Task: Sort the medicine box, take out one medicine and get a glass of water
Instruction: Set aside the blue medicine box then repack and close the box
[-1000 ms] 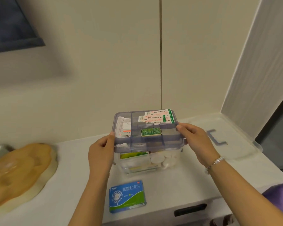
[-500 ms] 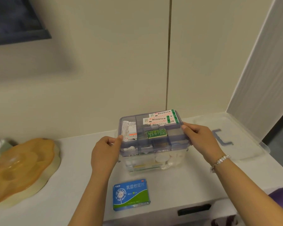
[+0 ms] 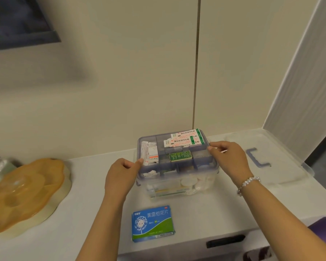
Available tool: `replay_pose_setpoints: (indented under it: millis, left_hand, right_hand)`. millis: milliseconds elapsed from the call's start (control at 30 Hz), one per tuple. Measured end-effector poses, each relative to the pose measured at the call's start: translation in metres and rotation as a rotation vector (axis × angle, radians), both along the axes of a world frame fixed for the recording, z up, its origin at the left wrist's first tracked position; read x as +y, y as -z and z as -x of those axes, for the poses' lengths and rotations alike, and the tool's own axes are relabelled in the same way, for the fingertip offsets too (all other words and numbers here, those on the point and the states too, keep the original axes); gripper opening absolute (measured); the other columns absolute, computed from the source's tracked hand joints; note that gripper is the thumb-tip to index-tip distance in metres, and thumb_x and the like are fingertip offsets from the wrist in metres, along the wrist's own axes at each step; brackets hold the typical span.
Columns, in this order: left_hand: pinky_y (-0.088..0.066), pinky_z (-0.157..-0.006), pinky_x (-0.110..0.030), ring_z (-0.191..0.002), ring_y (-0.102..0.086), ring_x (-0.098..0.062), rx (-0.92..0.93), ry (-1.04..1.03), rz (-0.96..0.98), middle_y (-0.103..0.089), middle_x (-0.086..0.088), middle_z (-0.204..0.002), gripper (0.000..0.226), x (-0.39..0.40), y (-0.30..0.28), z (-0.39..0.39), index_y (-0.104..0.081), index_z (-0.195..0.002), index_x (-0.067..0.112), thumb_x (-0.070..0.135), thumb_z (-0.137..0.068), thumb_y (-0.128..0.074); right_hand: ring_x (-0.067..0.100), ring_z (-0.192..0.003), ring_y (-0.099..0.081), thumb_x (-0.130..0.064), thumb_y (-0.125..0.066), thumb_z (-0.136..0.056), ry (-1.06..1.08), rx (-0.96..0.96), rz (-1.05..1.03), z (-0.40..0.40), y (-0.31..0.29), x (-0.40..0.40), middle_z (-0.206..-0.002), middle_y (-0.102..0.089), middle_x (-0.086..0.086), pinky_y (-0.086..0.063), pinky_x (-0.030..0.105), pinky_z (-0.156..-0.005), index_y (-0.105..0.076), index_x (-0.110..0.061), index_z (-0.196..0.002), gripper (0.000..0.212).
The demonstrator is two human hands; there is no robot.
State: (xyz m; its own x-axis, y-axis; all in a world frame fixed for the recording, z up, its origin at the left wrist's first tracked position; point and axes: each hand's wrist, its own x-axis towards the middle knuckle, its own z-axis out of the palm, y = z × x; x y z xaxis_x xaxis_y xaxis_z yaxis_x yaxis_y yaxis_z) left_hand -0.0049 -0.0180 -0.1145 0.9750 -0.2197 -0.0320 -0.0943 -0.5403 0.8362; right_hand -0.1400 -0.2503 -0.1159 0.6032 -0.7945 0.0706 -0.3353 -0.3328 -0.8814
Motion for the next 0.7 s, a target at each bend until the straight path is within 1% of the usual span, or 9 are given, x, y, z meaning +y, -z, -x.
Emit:
replay_pose_setpoints:
  millis: [100, 233, 333, 433, 467, 533, 600, 633, 700]
  left_hand:
    - [-0.043, -0.06, -0.03, -0.068, -0.053, -0.018, 0.086, 0.004, 0.065, -0.059, -0.004, -0.073, 0.028, -0.002, 0.0, 0.001, -0.054, -0.07, 0.013, 0.036, -0.082, -0.063]
    - [-0.046, -0.066, -0.031, -0.079, -0.055, -0.022, 0.213, -0.007, 0.162, -0.061, -0.01, -0.089, 0.022, -0.005, 0.0, 0.001, -0.054, -0.082, 0.012, 0.033, -0.084, -0.062]
    - [-0.047, -0.066, -0.028, -0.086, -0.056, -0.023, 0.198, -0.02, 0.202, -0.061, -0.011, -0.097, 0.024, -0.007, -0.001, 0.001, -0.056, -0.096, 0.009, 0.029, -0.084, -0.063]
    - [-0.047, -0.048, -0.015, -0.091, -0.057, -0.021, 0.103, -0.038, 0.184, -0.06, -0.008, -0.103, 0.023, -0.01, -0.004, 0.007, -0.055, -0.103, 0.013, 0.026, -0.085, -0.061]
    - [-0.048, -0.049, -0.015, -0.094, -0.057, -0.021, 0.047, -0.042, 0.187, -0.059, -0.007, -0.106, 0.02, -0.012, -0.005, 0.009, -0.055, -0.102, 0.015, 0.026, -0.086, -0.06]
    - [-0.053, -0.076, -0.031, -0.104, -0.055, -0.022, -0.078, -0.029, 0.194, -0.06, -0.003, -0.108, 0.012, -0.019, -0.008, 0.017, -0.056, -0.097, 0.022, 0.026, -0.086, -0.059]
    - [-0.044, -0.096, -0.041, -0.107, -0.053, -0.018, -0.187, -0.003, 0.178, -0.059, 0.002, -0.108, 0.008, -0.026, -0.012, 0.029, -0.057, -0.094, 0.028, 0.027, -0.086, -0.058]
    - [-0.042, -0.096, -0.038, -0.105, -0.052, -0.015, -0.216, 0.021, 0.187, -0.057, 0.006, -0.105, 0.008, -0.03, -0.014, 0.036, -0.056, -0.091, 0.032, 0.026, -0.086, -0.058]
    - [-0.045, -0.084, -0.025, -0.096, -0.052, -0.009, -0.223, 0.091, 0.244, -0.055, 0.012, -0.097, 0.016, -0.039, -0.018, 0.05, -0.054, -0.084, 0.038, 0.021, -0.086, -0.057]
  right_hand:
    - [0.006, -0.061, -0.054, -0.023, -0.061, -0.084, 0.019, -0.021, -0.086, 0.0, 0.002, -0.003, -0.089, -0.064, 0.003, -0.037, 0.01, -0.038, -0.064, -0.018, -0.099, 0.016]
    - [0.009, -0.057, -0.055, -0.027, -0.061, -0.084, 0.001, -0.01, -0.112, 0.001, 0.002, -0.003, -0.08, -0.062, -0.001, -0.04, 0.014, -0.04, -0.061, -0.021, -0.097, 0.014]
    - [0.007, -0.059, -0.054, -0.03, -0.06, -0.085, -0.016, 0.007, -0.075, 0.004, 0.001, -0.003, -0.076, -0.059, -0.008, -0.037, 0.012, -0.04, -0.06, -0.024, -0.097, 0.014]
    - [0.006, -0.065, -0.054, -0.032, -0.058, -0.086, -0.059, 0.019, -0.028, 0.009, -0.001, -0.003, -0.078, -0.058, -0.01, -0.038, 0.014, -0.047, -0.061, -0.025, -0.1, 0.016]
    - [0.005, -0.068, -0.054, -0.033, -0.057, -0.086, -0.076, 0.022, -0.018, 0.012, -0.001, -0.003, -0.078, -0.058, -0.011, -0.04, 0.015, -0.051, -0.061, -0.025, -0.102, 0.018]
    - [0.005, -0.071, -0.055, -0.032, -0.057, -0.087, -0.11, 0.028, 0.003, 0.017, -0.003, -0.004, -0.078, -0.058, -0.012, -0.042, 0.017, -0.058, -0.063, -0.023, -0.104, 0.02]
    - [0.006, -0.072, -0.055, -0.032, -0.058, -0.086, -0.123, 0.03, 0.027, 0.025, -0.004, -0.006, -0.08, -0.059, -0.009, -0.042, 0.017, -0.058, -0.064, -0.022, -0.104, 0.021]
    - [0.007, -0.072, -0.055, -0.032, -0.058, -0.086, -0.117, 0.03, 0.043, 0.03, -0.005, -0.008, -0.082, -0.06, -0.007, -0.041, 0.016, -0.058, -0.065, -0.022, -0.103, 0.021]
    - [0.005, -0.071, -0.054, -0.031, -0.06, -0.085, -0.089, 0.034, 0.088, 0.042, -0.005, -0.014, -0.083, -0.061, -0.006, -0.038, 0.014, -0.058, -0.067, -0.022, -0.098, 0.018]
